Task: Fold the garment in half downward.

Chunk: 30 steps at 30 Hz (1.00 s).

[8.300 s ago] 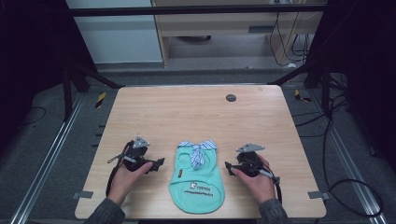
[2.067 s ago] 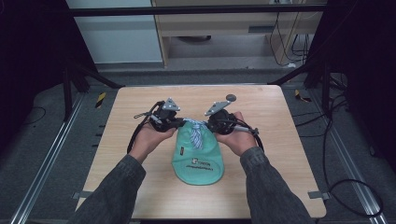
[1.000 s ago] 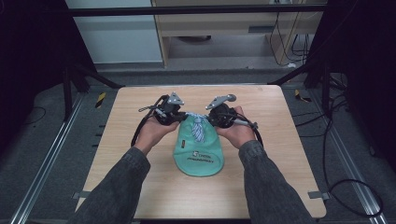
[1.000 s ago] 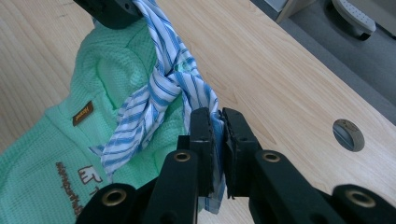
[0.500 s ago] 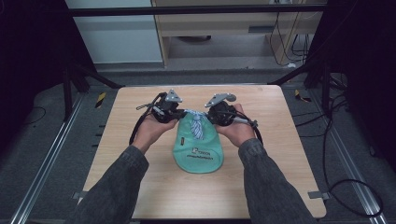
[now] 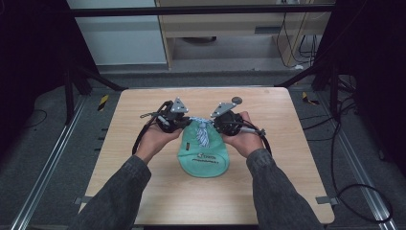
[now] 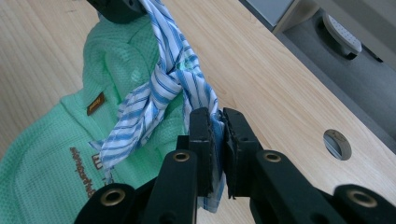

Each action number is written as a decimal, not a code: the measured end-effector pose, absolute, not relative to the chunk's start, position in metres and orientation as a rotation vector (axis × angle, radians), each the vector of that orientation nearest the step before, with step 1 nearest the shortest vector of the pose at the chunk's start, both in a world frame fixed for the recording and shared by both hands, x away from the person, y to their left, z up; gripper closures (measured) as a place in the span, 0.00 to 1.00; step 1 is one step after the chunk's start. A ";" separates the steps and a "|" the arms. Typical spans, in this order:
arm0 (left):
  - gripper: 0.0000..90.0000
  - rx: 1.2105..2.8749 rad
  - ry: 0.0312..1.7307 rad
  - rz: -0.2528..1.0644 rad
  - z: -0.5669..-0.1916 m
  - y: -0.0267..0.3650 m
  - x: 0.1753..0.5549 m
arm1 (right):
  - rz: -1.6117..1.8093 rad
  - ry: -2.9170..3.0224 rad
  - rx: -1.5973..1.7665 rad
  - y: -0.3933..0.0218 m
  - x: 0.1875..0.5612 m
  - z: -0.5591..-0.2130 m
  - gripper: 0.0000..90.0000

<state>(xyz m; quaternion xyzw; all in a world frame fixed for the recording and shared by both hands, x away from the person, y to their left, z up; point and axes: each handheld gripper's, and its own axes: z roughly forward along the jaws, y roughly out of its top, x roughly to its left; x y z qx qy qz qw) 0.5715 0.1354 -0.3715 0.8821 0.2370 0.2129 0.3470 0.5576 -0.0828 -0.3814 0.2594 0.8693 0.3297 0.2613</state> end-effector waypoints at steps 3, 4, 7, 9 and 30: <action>0.94 2.292 0.606 0.553 -0.374 0.136 0.569 | 0.886 2.349 0.687 -0.081 0.553 -0.384 0.92; 0.94 2.291 0.608 0.551 -0.375 0.137 0.568 | 0.886 2.350 0.683 -0.081 0.552 -0.385 0.92; 0.94 2.287 0.607 0.550 -0.377 0.138 0.566 | 0.889 2.348 0.675 -0.080 0.549 -0.387 0.92; 0.94 2.284 0.604 0.550 -0.378 0.138 0.564 | 0.895 2.346 0.675 -0.080 0.547 -0.388 0.92; 0.94 2.268 0.581 0.554 -0.390 0.141 0.542 | 0.900 2.361 0.629 -0.079 0.524 -0.398 0.91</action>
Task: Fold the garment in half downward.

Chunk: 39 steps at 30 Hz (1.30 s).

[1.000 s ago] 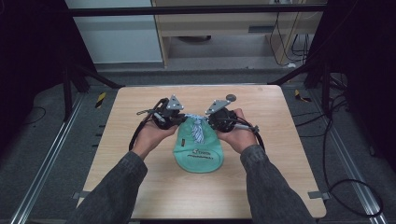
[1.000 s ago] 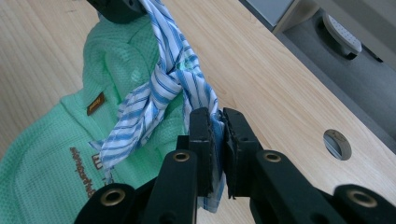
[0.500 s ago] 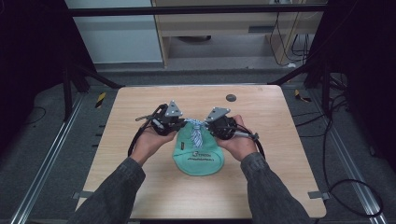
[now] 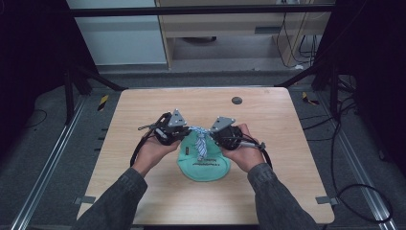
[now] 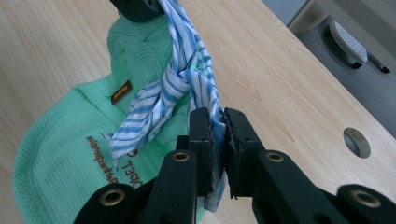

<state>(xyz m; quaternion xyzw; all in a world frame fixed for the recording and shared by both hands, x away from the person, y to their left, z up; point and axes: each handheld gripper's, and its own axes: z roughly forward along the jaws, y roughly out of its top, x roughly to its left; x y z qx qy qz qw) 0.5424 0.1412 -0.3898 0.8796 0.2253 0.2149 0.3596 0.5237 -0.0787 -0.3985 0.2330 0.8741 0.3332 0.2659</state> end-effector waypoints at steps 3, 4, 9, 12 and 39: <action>0.94 2.272 0.572 0.552 -0.393 0.142 0.539 | 0.896 2.368 0.619 -0.078 0.518 -0.402 0.91; 0.94 2.271 0.573 0.550 -0.393 0.142 0.538 | 0.892 2.368 0.615 -0.078 0.517 -0.403 0.91; 0.94 2.267 0.568 0.550 -0.396 0.142 0.533 | 0.892 2.373 0.610 -0.077 0.515 -0.408 0.90; 0.94 2.269 0.557 0.553 -0.398 0.143 0.530 | 0.885 2.379 0.603 -0.078 0.514 -0.409 0.90; 0.94 2.268 0.531 0.462 -0.420 0.137 0.505 | 0.893 2.408 0.604 -0.088 0.499 -0.417 0.89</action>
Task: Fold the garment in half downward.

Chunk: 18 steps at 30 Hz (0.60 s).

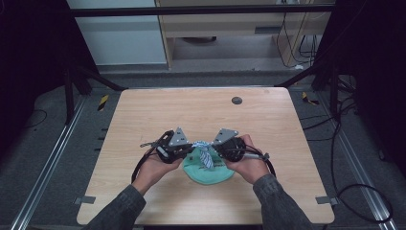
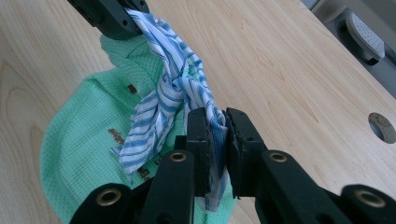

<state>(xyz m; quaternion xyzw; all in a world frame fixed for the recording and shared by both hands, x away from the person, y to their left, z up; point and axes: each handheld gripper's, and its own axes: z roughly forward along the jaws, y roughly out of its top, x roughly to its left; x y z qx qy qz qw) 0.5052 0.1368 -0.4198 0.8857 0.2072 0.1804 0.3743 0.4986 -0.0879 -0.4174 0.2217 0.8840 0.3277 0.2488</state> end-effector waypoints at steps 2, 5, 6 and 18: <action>0.94 2.266 0.524 0.454 -0.421 0.137 0.502 | 0.889 2.415 0.602 -0.089 0.496 -0.419 0.89; 0.94 2.267 0.520 0.446 -0.423 0.137 0.499 | 0.897 2.424 0.602 -0.090 0.492 -0.422 0.89; 0.94 2.268 0.516 0.446 -0.424 0.138 0.497 | 0.895 2.426 0.600 -0.091 0.491 -0.422 0.89; 0.94 2.277 0.504 0.410 -0.439 0.143 0.483 | 0.907 2.455 0.589 -0.092 0.476 -0.435 0.89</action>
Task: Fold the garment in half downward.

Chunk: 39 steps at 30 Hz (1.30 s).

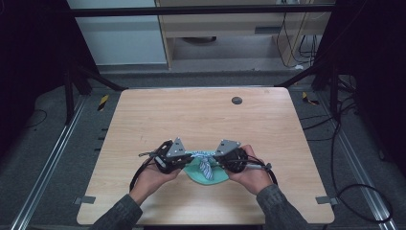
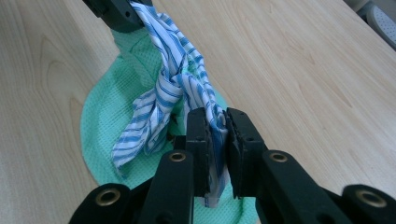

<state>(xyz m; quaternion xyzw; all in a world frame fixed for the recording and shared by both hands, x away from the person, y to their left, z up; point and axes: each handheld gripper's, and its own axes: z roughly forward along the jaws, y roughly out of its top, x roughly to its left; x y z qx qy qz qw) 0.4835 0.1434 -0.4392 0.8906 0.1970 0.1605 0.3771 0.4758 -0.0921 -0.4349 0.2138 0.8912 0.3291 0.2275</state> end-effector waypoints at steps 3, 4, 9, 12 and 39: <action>0.94 2.277 0.502 0.406 -0.442 0.144 0.481 | 0.911 2.459 0.586 -0.092 0.474 -0.437 0.89; 0.94 2.278 0.500 0.406 -0.443 0.145 0.480 | 0.913 2.461 0.588 -0.092 0.473 -0.438 0.89; 0.94 2.282 0.499 0.397 -0.448 0.146 0.476 | 0.915 2.464 0.587 -0.093 0.469 -0.440 0.88; 0.94 2.283 0.496 0.390 -0.449 0.147 0.474 | 0.925 2.466 0.590 -0.092 0.465 -0.442 0.88; 0.76 2.273 0.522 0.398 -0.470 0.150 0.455 | 0.928 2.518 0.596 -0.098 0.448 -0.457 0.87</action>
